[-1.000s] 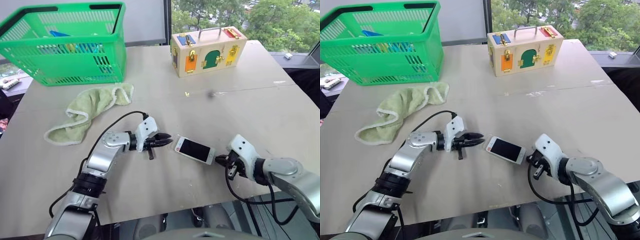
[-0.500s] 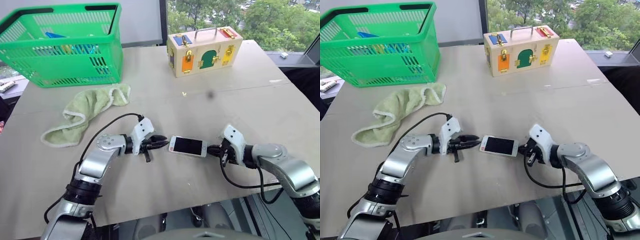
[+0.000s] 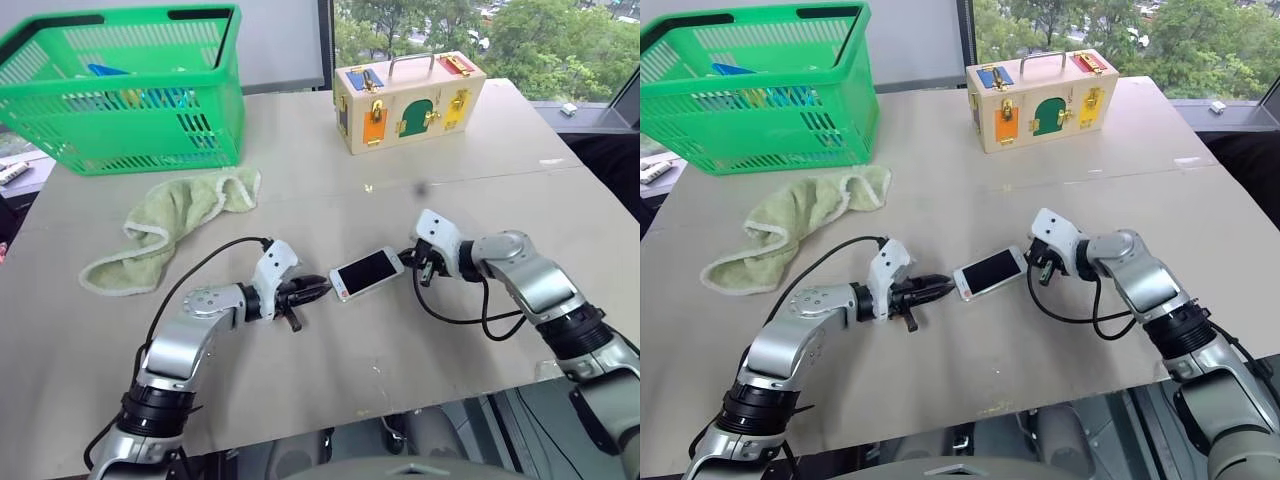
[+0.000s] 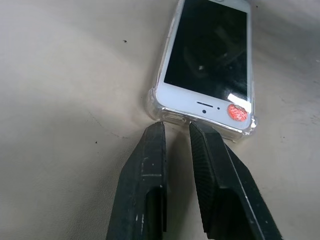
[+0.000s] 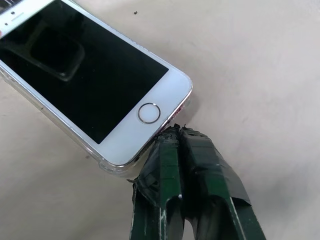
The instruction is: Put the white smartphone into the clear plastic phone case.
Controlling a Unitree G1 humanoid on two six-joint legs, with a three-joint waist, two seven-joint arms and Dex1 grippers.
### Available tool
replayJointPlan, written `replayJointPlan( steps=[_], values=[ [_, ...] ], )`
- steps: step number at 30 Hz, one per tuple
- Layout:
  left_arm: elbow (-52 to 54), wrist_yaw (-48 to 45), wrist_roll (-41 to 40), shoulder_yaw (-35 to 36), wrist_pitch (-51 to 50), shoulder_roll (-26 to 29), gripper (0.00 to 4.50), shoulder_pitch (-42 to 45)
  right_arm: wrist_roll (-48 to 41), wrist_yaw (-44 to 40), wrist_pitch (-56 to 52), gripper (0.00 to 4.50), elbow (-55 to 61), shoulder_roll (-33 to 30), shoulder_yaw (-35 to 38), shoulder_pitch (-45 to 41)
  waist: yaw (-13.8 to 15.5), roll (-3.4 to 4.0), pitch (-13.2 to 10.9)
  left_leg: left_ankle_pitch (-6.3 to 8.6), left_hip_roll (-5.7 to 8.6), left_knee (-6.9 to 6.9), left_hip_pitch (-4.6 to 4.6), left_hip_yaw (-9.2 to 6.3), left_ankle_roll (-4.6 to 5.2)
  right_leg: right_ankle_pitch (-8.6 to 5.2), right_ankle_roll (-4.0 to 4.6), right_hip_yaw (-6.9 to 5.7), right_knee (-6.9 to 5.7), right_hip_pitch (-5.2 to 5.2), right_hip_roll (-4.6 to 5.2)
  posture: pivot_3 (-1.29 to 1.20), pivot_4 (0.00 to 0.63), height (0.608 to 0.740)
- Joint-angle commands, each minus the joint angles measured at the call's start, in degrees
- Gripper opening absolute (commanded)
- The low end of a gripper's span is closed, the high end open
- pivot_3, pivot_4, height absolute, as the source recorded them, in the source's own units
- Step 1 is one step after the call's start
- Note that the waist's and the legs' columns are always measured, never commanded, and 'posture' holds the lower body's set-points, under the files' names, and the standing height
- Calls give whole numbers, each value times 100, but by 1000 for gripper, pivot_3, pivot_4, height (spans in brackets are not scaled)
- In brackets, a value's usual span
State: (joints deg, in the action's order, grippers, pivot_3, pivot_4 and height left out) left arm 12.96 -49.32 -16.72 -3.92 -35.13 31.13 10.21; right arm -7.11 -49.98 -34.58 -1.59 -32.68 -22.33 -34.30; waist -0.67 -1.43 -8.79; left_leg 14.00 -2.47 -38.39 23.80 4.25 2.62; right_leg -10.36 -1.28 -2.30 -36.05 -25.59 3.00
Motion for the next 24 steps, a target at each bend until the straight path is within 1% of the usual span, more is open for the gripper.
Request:
replayJointPlan(
  steps=[1, 5, 9, 13, 19, 24],
  values=[
    [68, 161, -107, 121, 10, -21, 795, -9, 217, -376, 421, 0, 23, -129, -153, -109, 0, 0, 0, 0, 0, 0, -1, 2, 0, 0, 0, 2, 0, 0, 1, 0, 150, 740],
    [-147, 107, -200, 282, 129, 81, 795, -85, 247, -501, 356, 0, 350, -480, 104, 63, 8, 1, 0, 0, 0, -1, -1, 1, 0, 0, 0, 1, -2, 0, 1, 0, 150, 740],
    [-299, -205, -518, 460, 85, 261, 795, -89, -10, -473, -122, 0, 917, -601, 475, 117, -19, 2, -1, 0, -1, -1, 0, 1, 0, 0, 0, 0, -2, -2, 3, 0, 150, 740],
    [-744, -433, -356, 303, 483, 403, 795, -14, 238, -403, -144, 0, 1120, -614, 278, 48, -13, 2, -1, 0, -2, -1, -7, 1, 0, 0, 1, -1, -11, -2, 1, 0, 150, 740],
    [-950, -525, -250, 29, 788, 295, 795, -22, 524, -335, -141, 0, 1166, -381, -72, -94, 4, 3, -1, 0, -1, -5, -8, 1, -1, 0, 1, -2, -20, -2, 8, 0, 150, 740],
    [-1116, -486, -105, -225, 966, 129, 795, 99, 566, -453, -138, 0, 1223, -193, -300, -139, 71, 5, 1, 0, 2, -9, -5, 2, 0, -1, 1, -1, -19, 0, 20, 0, 150, 740]
  ],
)
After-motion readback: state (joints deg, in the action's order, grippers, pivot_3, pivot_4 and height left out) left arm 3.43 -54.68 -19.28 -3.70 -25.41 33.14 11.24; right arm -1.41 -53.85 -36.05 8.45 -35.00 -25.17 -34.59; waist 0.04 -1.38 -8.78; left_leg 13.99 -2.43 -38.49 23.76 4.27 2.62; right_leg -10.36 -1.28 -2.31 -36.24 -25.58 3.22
